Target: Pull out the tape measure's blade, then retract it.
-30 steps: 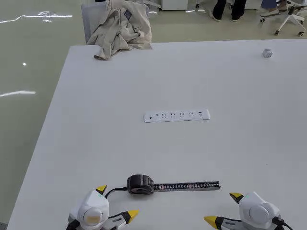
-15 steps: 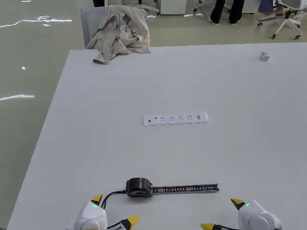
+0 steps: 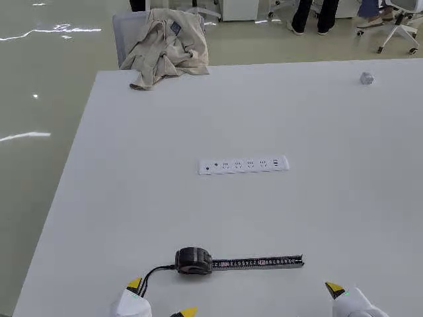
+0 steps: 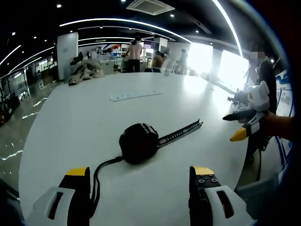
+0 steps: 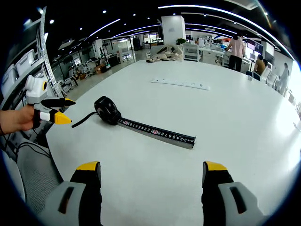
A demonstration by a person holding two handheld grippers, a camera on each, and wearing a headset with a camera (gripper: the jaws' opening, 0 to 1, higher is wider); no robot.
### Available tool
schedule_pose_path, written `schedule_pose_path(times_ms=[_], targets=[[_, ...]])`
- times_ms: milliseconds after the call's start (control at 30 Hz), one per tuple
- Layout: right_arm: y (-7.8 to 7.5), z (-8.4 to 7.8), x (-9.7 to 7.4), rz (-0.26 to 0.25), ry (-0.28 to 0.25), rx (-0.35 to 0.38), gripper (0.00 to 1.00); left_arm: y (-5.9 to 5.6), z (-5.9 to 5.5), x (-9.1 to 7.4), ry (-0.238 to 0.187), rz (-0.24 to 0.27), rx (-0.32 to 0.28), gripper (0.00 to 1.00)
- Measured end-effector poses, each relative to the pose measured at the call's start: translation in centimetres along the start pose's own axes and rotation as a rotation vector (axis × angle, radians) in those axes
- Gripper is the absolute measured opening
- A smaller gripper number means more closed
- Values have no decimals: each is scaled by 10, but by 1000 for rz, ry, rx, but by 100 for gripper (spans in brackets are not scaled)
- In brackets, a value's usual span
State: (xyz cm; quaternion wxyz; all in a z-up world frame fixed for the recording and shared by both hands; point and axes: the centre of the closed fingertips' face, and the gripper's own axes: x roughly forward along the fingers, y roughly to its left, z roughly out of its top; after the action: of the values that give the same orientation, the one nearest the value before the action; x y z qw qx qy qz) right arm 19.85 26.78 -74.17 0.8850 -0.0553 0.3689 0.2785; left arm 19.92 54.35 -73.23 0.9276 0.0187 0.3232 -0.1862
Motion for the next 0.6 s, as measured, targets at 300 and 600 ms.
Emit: schedule_pose_path(times_ms=[300,600], targets=[[9,1,-11,0,-11,23,94,-4,-1,-13,-1,30,-69,89],[13,5,-25,-30,-30,38,94,-4,-4,-26,9,60,-85,91]])
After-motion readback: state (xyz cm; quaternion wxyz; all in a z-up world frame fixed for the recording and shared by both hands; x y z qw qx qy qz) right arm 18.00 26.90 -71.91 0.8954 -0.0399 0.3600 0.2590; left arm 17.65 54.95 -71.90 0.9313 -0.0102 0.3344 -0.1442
